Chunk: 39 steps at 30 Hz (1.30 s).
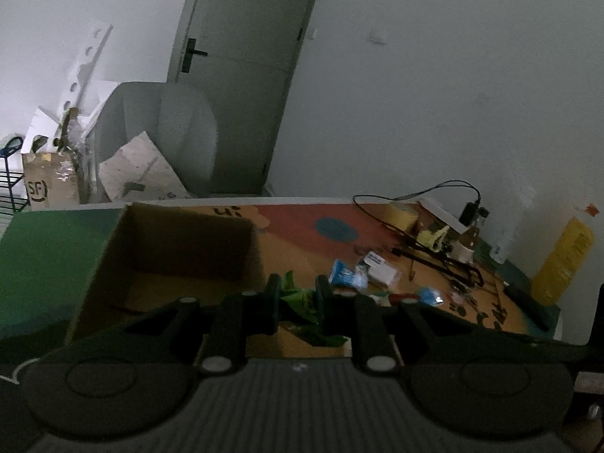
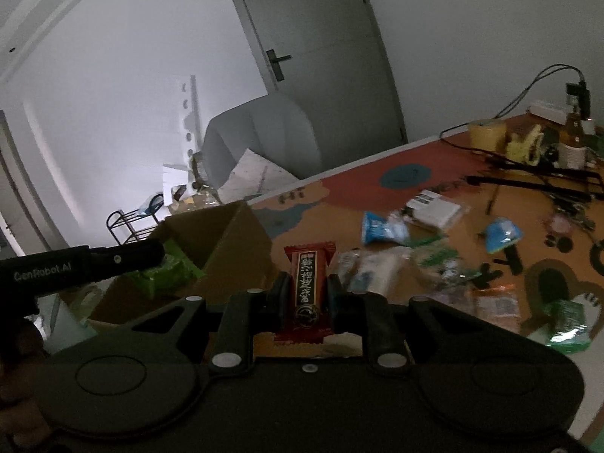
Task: Organize snacks
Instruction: 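Carry the red chocolate bar with the right gripper over the cardboard box, then open the right gripper to drop the bar into the box and withdraw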
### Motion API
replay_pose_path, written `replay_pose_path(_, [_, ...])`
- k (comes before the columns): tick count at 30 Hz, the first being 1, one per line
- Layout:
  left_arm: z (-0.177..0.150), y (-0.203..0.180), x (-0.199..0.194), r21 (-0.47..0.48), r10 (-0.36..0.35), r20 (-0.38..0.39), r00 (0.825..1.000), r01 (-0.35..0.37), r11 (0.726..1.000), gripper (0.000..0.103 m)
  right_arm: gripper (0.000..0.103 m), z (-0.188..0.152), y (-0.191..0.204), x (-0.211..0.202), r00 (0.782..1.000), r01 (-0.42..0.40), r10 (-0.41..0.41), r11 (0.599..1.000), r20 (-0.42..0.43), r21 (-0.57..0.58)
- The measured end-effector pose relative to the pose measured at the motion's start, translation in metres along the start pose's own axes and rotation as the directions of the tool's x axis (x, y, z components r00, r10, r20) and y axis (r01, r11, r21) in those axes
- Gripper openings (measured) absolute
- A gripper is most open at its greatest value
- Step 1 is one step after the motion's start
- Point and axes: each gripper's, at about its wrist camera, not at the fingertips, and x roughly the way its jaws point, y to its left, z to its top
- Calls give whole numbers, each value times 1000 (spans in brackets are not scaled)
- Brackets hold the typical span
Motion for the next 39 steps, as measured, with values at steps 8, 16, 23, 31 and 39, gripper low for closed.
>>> replay_pose_path(8, [5,29,-7,-27,38,15,999,-38,999,17,19,4,27,15,999,-38,38,999,-13,-22])
replay_pose_path(16, [6,62,-5,-69,73,10,997,-73,995,17,19,7,53,27,997,-70,69,997,-21,-39])
replay_pose_path(23, [4,82,0,-98,65,-8,998,-65,993,17,19,8,72,39,997,-75,74,996,-24,-48])
replay_pose_path(31, [2,99,4,-124,60,-17,998,-62,990,18,19,8,93,62,995,-95,92,993,-43,-69])
replay_pose_path(39, [4,105,-10,-135,88,10,996,-86,987,52,25,11,107,68,983,-177,173,983,-64,-58])
